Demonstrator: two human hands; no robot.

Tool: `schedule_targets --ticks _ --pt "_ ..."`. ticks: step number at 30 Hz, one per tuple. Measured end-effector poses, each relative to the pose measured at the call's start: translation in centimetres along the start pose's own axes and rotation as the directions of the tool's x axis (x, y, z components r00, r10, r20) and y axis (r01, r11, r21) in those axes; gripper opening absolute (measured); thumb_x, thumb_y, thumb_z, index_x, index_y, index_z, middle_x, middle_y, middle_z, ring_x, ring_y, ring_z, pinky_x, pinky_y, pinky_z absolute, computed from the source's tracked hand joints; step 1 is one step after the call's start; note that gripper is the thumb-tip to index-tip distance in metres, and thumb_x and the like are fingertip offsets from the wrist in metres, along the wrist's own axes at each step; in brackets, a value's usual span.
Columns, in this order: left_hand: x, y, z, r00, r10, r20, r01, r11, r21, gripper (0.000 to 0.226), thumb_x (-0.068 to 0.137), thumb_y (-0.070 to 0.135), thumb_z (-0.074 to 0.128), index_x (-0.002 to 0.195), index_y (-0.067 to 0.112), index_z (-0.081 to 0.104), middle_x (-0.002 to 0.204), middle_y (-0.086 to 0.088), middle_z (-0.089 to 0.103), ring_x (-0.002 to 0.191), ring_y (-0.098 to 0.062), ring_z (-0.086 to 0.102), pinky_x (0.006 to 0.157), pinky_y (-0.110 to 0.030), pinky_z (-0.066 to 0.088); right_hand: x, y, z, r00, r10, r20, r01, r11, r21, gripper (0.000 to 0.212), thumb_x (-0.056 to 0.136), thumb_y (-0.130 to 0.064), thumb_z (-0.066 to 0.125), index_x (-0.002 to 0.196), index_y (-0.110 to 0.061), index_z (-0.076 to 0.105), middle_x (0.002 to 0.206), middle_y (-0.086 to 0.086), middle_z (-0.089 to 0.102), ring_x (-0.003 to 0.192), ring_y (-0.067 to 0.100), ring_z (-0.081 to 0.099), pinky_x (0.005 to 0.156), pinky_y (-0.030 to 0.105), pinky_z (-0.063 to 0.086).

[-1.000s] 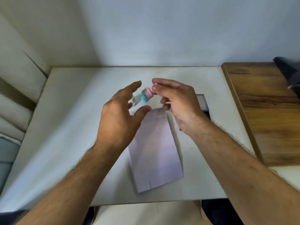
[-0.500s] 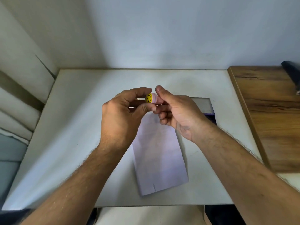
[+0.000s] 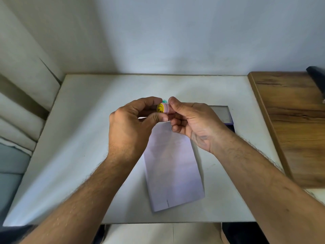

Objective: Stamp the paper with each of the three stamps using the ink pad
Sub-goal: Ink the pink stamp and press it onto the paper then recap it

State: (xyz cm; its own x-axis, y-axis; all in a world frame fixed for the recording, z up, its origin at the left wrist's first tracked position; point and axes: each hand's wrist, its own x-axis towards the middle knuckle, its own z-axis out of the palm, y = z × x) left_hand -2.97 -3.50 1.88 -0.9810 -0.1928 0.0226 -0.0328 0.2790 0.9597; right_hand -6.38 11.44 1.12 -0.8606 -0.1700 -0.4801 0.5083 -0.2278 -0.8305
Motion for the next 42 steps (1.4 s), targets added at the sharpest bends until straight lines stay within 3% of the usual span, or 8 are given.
schedule_targets --ticks 10,16,19,24,28,31,36,42 --pt "0.8 -2.1 -2.4 0.997 -0.078 -0.010 0.077 0.997 -0.031 0.036 0.080 0.016 0.077 0.108 0.038 0.070 0.084 0.015 0.073 0.085 -0.002 0.068 0.092 -0.024 0.052 0.0 0.1 0.0 1.000 -0.023 -0.003 0.023 0.993 0.113 0.021 0.089 -0.012 0.067 0.100 0.005 0.069 0.079 0.015 0.070 0.059 0.014 0.062 0.062 0.024 0.058" --pt "0.5 -3.9 -4.3 0.973 -0.205 -0.104 0.221 0.959 0.179 0.018 0.075 0.026 0.081 0.090 0.028 0.071 0.080 0.013 0.074 0.074 0.005 0.068 0.061 -0.007 0.047 0.1 0.5 0.0 0.999 -0.021 -0.025 0.023 0.996 0.085 0.020 0.088 -0.015 0.069 0.095 0.004 0.071 0.078 0.012 0.071 0.064 0.015 0.063 0.063 0.024 0.057" --pt "0.2 -4.7 -4.8 0.972 -0.205 -0.113 0.232 0.903 0.361 0.015 0.077 0.030 0.077 0.087 0.029 0.067 0.075 0.018 0.070 0.072 0.008 0.065 0.054 -0.006 0.044 0.1 0.6 0.1 0.999 -0.021 -0.034 0.024 0.997 0.067 0.016 0.087 -0.017 0.069 0.086 0.000 0.072 0.078 0.012 0.071 0.064 0.015 0.064 0.063 0.024 0.057" --pt "-0.3 -5.4 -4.9 0.998 -0.048 0.036 0.006 0.675 0.738 0.030 0.088 0.040 0.060 0.118 0.037 0.058 0.093 0.018 0.072 0.092 -0.016 0.066 0.077 -0.029 0.051 0.1 0.7 0.3 0.999 -0.017 -0.042 0.020 0.998 0.055 0.016 0.087 -0.017 0.069 0.087 -0.001 0.072 0.078 0.011 0.071 0.064 0.015 0.064 0.064 0.025 0.057" --pt "-0.7 -5.8 -4.7 0.993 0.055 0.103 -0.116 0.546 0.830 0.016 0.093 0.036 0.056 0.104 0.036 0.068 0.108 0.004 0.071 0.115 -0.019 0.061 0.096 -0.035 0.039 0.0 0.8 0.4 1.000 -0.008 -0.030 0.011 0.997 0.082 0.019 0.088 -0.013 0.068 0.098 0.003 0.070 0.079 0.011 0.070 0.065 0.016 0.064 0.064 0.025 0.058" --pt "-0.7 -6.2 -4.7 0.991 0.064 0.121 -0.136 0.541 0.830 0.012 0.093 0.034 0.056 0.099 0.036 0.067 0.102 0.008 0.072 0.117 -0.016 0.060 0.097 -0.034 0.036 -0.1 0.8 0.5 1.000 0.007 0.003 -0.008 0.987 0.162 0.020 0.090 -0.007 0.064 0.105 0.005 0.068 0.079 0.011 0.070 0.064 0.016 0.065 0.064 0.024 0.058" --pt "-0.8 -5.5 -4.6 0.990 0.049 0.135 -0.141 0.496 0.857 0.014 0.093 0.038 0.056 0.096 0.029 0.067 0.082 0.004 0.071 0.073 -0.031 0.062 0.071 -0.027 0.035 -0.7 0.7 0.5 0.997 0.043 0.064 -0.061 0.944 0.326 0.021 0.089 0.000 0.060 0.108 0.005 0.066 0.087 0.012 0.073 0.076 0.019 0.072 0.069 0.025 0.059" --pt "-0.6 -2.5 -4.3 0.998 -0.049 0.031 0.008 0.645 0.764 0.035 0.090 0.019 0.062 0.121 0.035 0.064 0.083 0.009 0.071 0.085 -0.028 0.061 0.067 -0.025 0.042 -2.2 0.6 0.1 0.991 0.013 0.134 -0.070 0.900 0.430 0.028 0.075 0.001 0.061 0.102 0.000 0.067 0.096 0.010 0.075 0.090 0.020 0.074 0.075 0.022 0.059"
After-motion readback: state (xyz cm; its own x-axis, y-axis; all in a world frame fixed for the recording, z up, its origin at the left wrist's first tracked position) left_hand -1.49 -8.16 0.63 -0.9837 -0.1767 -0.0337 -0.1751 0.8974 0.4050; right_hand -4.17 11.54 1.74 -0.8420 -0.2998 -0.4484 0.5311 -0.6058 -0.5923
